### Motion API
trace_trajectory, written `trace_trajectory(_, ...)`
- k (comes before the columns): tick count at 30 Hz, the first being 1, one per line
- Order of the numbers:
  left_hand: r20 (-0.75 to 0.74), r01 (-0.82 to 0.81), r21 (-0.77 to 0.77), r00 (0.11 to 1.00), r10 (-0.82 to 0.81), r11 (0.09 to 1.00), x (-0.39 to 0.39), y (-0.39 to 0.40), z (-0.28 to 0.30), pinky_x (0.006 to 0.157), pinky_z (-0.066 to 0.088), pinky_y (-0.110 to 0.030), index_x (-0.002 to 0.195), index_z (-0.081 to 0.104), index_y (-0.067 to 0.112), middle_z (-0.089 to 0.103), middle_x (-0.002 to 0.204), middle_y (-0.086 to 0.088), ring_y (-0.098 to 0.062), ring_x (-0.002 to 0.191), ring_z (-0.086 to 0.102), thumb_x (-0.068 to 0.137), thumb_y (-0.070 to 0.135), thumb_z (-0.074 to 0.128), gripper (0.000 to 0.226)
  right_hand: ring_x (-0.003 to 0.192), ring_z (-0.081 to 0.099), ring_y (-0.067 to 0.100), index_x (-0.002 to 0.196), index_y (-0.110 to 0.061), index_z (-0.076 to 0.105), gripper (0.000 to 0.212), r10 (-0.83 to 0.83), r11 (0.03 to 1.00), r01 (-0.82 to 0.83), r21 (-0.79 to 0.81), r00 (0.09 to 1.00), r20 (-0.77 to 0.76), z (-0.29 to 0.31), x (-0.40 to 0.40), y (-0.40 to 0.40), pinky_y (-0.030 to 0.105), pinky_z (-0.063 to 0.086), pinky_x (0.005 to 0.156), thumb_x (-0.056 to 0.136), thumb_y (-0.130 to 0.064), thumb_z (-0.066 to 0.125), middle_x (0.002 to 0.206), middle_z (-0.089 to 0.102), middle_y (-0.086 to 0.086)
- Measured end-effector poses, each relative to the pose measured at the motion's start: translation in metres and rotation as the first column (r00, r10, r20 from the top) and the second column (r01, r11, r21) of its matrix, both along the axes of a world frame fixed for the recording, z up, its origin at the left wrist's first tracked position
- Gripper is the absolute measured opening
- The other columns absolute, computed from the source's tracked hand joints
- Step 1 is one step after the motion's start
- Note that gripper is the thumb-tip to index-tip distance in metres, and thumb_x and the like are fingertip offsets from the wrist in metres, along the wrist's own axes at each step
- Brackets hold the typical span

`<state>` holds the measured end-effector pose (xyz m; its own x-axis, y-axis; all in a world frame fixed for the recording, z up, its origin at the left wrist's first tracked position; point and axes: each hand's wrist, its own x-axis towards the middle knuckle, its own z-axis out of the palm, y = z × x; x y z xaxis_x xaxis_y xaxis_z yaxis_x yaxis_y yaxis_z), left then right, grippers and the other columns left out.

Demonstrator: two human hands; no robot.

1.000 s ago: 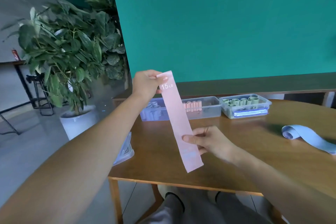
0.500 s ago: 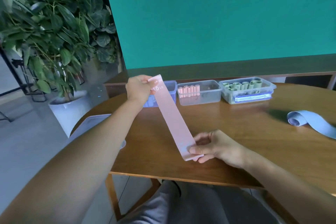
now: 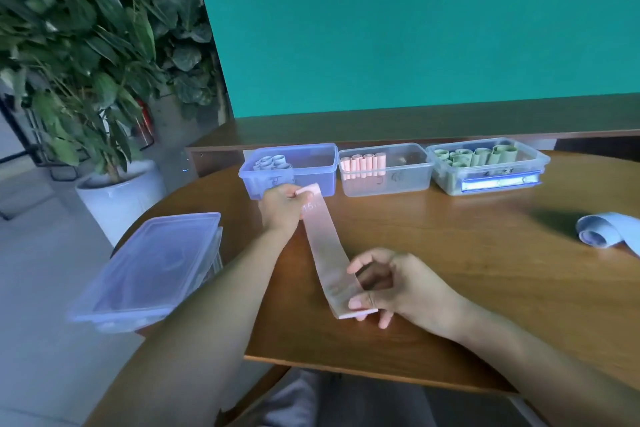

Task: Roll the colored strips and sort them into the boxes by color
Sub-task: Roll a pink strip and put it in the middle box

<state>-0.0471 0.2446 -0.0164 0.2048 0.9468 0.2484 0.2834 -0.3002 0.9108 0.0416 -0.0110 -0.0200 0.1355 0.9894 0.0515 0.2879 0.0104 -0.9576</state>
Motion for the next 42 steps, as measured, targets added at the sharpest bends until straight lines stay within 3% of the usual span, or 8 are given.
trace_trajectory(4, -0.031, -0.008, 0.041, 0.999, 0.01, 0.999, 0.007, 0.01, -0.01, 0.061, 0.043, -0.009, 0.077, 0.069, 0.027, 0.066, 0.074, 0.013, -0.012, 0.076, 0.063, 0.082, 0.03, 0.08, 0.012, 0.067, 0.067, 0.003, 0.094, -0.02, 0.076, 0.015, -0.007, 0.998, 0.0, 0.061, 0.992, 0.123, -0.005, 0.002, 0.011, 0.023, 0.049, 0.046, 0.081, -0.018, 0.084, 0.088, 0.075, -0.004)
trace_trajectory(9, -0.105, 0.01, 0.069, 0.995, -0.002, 0.998, 0.014, 0.029, -0.017, 0.072, 0.052, -0.025, 0.079, 0.072, 0.03, 0.072, 0.084, 0.01, -0.014, 0.082, 0.066, 0.082, 0.037, 0.079, 0.011, 0.085, 0.067, 0.004, 0.096, -0.027, 0.08, 0.02, -0.004, 0.993, -0.034, 0.111, 0.945, 0.328, -0.008, 0.005, 0.013, 0.019, 0.051, 0.073, 0.078, -0.036, 0.082, 0.092, 0.073, -0.017)
trace_trajectory(13, -0.232, -0.018, 0.096, 0.972, 0.04, 0.995, 0.016, 0.032, -0.021, 0.066, 0.048, -0.024, 0.074, 0.069, 0.027, 0.068, 0.077, 0.01, -0.013, 0.077, 0.062, 0.081, 0.044, 0.078, 0.021, 0.091, 0.062, 0.004, 0.097, -0.04, 0.08, 0.027, -0.073, 0.99, -0.003, 0.142, 0.846, 0.528, -0.015, 0.006, 0.01, 0.026, 0.053, 0.076, 0.076, -0.058, 0.074, 0.093, 0.059, -0.023)
trace_trajectory(16, -0.272, -0.033, 0.116, 0.96, 0.064, 0.993, 0.015, 0.031, -0.023, 0.055, 0.041, -0.021, 0.073, 0.067, 0.02, 0.064, 0.072, 0.009, -0.014, 0.073, 0.063, 0.078, 0.044, 0.08, 0.027, 0.095, 0.06, 0.005, 0.097, -0.04, 0.08, 0.027, -0.083, 0.987, -0.001, 0.159, 0.85, 0.521, -0.016, 0.008, 0.004, 0.019, 0.048, 0.076, 0.077, -0.057, 0.074, 0.097, 0.056, -0.024)
trace_trajectory(24, -0.256, -0.029, 0.087, 0.965, 0.05, 0.996, -0.016, -0.017, -0.019, 0.078, 0.038, -0.017, 0.108, 0.068, 0.015, 0.068, 0.104, 0.002, -0.011, 0.091, 0.059, 0.09, 0.035, 0.073, 0.027, 0.089, 0.067, 0.011, 0.089, -0.03, 0.081, 0.009, -0.081, 0.969, -0.027, 0.245, 0.904, 0.42, -0.01, 0.004, -0.01, 0.012, 0.044, 0.075, 0.087, -0.037, 0.075, 0.092, 0.07, -0.014)
trace_trajectory(29, -0.214, 0.272, 0.121, 0.946, -0.243, 0.955, -0.065, -0.091, -0.017, 0.085, 0.056, -0.028, 0.099, 0.075, 0.029, 0.073, 0.096, 0.017, -0.001, 0.086, 0.066, 0.091, 0.033, 0.071, 0.009, 0.089, 0.071, 0.012, 0.089, -0.023, 0.081, 0.013, -0.031, 0.976, -0.047, 0.214, 0.937, 0.348, -0.007, 0.003, -0.017, 0.021, 0.051, 0.08, 0.085, -0.035, 0.077, 0.091, 0.075, -0.012)
trace_trajectory(34, -0.158, 0.555, 0.019, 0.823, -0.546, 0.832, -0.107, -0.151, -0.005, 0.081, 0.055, -0.027, 0.092, 0.079, 0.025, 0.075, 0.091, 0.011, -0.009, 0.089, 0.069, 0.087, 0.027, 0.076, 0.006, 0.088, 0.071, 0.007, 0.092, -0.024, 0.082, 0.016, 0.014, 0.981, -0.089, 0.174, 0.919, 0.393, -0.006, 0.002, -0.019, 0.018, 0.05, 0.079, 0.081, -0.035, 0.081, 0.092, 0.075, -0.016)
trace_trajectory(42, -0.344, 0.588, 0.096, 0.777, -0.527, 0.803, -0.121, -0.157, -0.012, 0.083, 0.051, -0.017, 0.084, 0.081, 0.027, 0.071, 0.103, 0.018, -0.004, 0.1, 0.066, 0.077, 0.035, 0.085, 0.011, 0.085, 0.072, 0.004, 0.093, -0.023, 0.082, 0.013, 0.03, 0.984, -0.088, 0.156, 0.94, 0.34, -0.006, 0.002, -0.022, 0.015, 0.051, 0.079, 0.082, -0.03, 0.081, 0.089, 0.077, -0.014)
